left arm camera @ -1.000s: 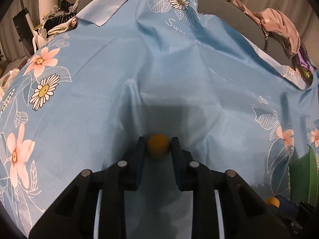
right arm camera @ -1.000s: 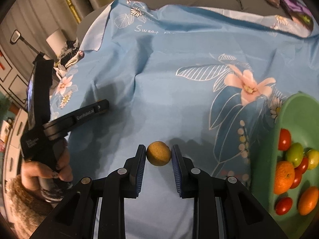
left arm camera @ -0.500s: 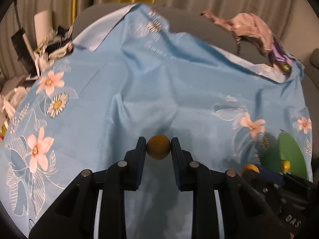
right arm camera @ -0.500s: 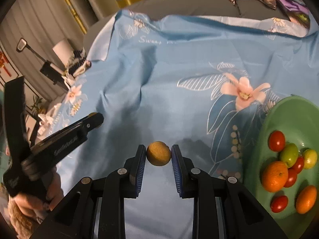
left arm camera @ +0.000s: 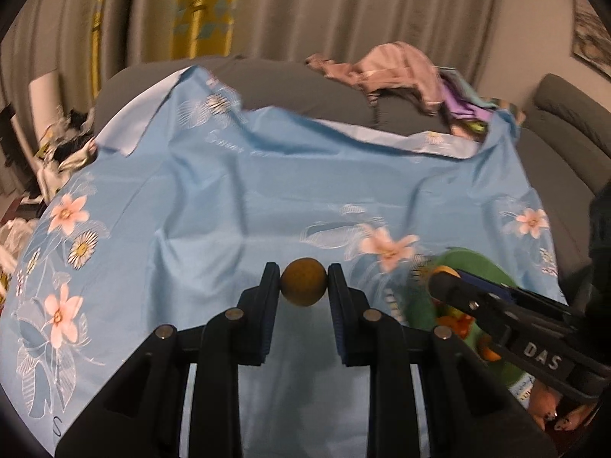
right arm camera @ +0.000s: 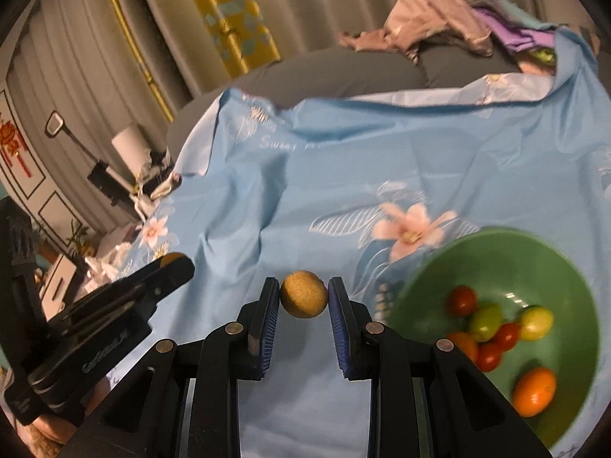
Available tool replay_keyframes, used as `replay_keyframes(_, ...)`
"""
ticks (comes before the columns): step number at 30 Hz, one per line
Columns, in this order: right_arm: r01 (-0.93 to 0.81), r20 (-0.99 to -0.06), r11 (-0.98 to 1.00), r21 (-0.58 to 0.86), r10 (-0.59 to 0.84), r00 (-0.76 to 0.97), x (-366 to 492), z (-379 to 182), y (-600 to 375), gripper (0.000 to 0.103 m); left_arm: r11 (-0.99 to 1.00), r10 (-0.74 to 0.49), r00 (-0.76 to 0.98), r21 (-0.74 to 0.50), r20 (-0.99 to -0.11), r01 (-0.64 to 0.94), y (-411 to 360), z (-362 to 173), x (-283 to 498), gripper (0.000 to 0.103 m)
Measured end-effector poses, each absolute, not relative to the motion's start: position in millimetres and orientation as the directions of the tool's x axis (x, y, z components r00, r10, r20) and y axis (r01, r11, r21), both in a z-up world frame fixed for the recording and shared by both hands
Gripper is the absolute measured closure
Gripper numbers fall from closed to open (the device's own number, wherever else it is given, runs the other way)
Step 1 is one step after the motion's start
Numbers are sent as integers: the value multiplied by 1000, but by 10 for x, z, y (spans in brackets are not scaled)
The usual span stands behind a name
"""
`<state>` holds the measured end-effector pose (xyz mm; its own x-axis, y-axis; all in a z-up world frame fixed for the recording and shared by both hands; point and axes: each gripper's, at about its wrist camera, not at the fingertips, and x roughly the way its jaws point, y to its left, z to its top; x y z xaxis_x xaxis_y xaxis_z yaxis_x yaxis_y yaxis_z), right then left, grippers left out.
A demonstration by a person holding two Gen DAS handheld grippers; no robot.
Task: Organize fruits
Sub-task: 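Carry both small orange fruits over the green bowl and lower them, then open both grippers to release the small fruits into the bowl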
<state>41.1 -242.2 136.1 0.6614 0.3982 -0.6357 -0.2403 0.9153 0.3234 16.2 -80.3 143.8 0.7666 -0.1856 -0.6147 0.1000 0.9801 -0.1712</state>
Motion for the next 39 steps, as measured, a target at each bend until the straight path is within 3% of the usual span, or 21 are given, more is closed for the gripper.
replay_keyframes(7, -150, -599, 930, 335, 334, 728, 332, 1480, -2860, 75, 956, -292, 748, -199, -595, 215, -1310, 1497, 132, 78)
replay_keyframes(15, -31, -626, 939, 344, 254, 738, 385, 1370, -3282, 75, 919, -390, 671, -222, -631, 325, -1835, 1388, 207, 78)
replay_keyframes(39, 160, -792, 949, 272, 127, 597, 607, 804, -3797, 75, 893, -414, 514, -225, -751, 391, -2488, 868, 426, 77)
